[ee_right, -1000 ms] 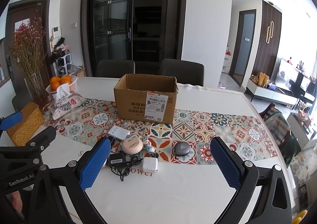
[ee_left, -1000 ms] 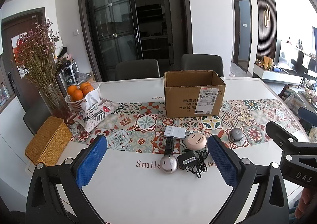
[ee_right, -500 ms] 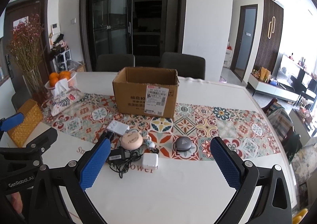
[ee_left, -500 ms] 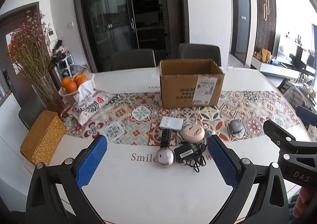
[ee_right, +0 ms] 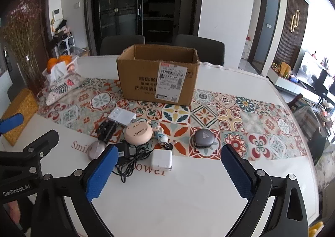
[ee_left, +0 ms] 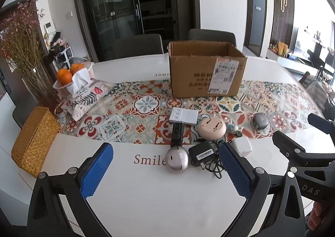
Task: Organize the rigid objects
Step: 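Move the left tool to the silver speaker while the right tool approaches the white charger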
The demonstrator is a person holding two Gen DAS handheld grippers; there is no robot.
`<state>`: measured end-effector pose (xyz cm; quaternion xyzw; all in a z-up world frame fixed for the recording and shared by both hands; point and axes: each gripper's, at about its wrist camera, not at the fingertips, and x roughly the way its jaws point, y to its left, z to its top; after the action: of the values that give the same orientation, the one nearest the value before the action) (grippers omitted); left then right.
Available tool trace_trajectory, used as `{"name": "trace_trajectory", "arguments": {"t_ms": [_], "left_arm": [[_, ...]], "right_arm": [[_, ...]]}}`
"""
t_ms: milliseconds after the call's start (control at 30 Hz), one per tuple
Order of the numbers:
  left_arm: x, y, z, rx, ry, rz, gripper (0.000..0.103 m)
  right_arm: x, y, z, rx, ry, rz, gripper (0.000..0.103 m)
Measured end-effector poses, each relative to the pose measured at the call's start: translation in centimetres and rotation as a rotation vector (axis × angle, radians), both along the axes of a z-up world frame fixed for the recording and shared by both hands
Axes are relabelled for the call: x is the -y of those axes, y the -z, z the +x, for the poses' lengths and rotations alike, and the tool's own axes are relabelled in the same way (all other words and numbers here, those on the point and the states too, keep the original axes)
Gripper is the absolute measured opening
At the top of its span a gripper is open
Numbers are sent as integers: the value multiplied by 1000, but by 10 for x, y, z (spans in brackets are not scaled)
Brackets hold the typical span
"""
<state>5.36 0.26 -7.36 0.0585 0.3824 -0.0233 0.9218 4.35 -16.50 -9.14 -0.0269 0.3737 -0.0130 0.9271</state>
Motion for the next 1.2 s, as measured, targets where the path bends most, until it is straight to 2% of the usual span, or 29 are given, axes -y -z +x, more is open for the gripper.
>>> {"name": "trace_trajectory", "arguments": {"t_ms": [133, 433, 733, 967, 1200], "left_arm": [[3, 18, 10, -27, -1, 29, 103], [6, 61, 35, -110, 9, 38, 103], [5, 97, 48, -154, 4, 80, 103], [3, 109, 55, -163, -7, 99, 103], [2, 119, 62, -174, -12, 98, 103]], "right_arm": [[-1, 21, 12, -28, -6, 11, 94], [6, 74, 37, -122, 20, 56, 81], [1, 119, 55, -188, 24, 38, 70], [-2, 136, 66, -189, 18, 32, 67], [-3, 147, 77, -191, 22, 21, 57]]}}
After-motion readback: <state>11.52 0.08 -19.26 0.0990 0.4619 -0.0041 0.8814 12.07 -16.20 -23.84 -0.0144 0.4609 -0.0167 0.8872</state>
